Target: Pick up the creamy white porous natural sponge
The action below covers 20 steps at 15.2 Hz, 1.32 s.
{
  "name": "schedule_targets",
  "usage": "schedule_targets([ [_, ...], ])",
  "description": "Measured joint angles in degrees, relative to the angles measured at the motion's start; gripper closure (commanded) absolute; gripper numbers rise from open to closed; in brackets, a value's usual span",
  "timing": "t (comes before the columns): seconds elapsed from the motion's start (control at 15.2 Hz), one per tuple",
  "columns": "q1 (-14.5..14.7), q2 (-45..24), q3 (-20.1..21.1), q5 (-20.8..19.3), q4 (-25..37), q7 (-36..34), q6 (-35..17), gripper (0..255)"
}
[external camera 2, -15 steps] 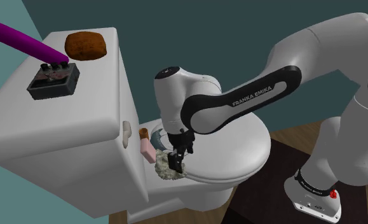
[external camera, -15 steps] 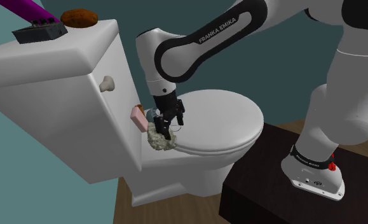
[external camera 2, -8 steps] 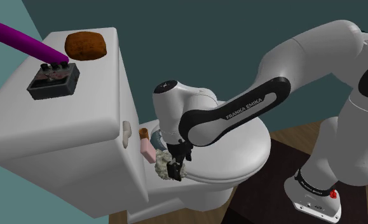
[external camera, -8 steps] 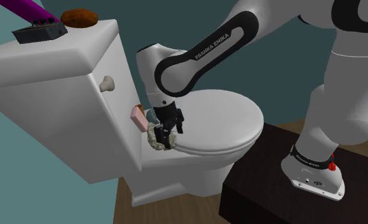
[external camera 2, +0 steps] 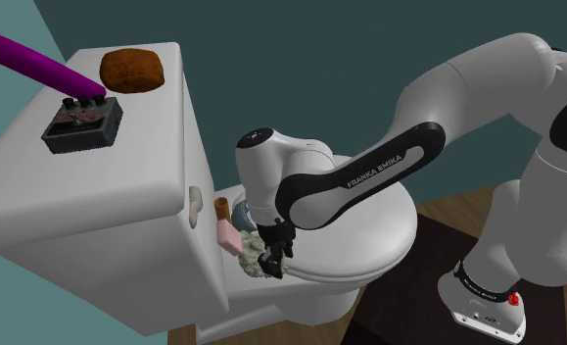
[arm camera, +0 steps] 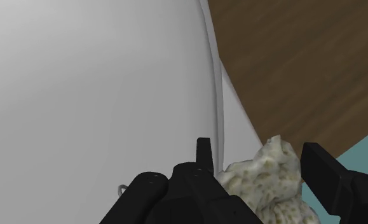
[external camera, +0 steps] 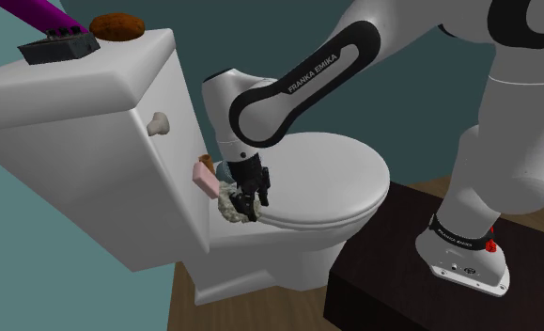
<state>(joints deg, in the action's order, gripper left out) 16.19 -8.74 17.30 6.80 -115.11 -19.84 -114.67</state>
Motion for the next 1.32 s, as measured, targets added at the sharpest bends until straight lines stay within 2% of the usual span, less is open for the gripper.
schedule_targets([
  [0.4,-0.1,0.3,0.0,0.0,0.5,0.0,0.8,255],
  [1.32,-0.4,3.8,-0.1,0.7,6.7,-0.5,10.4,255],
])
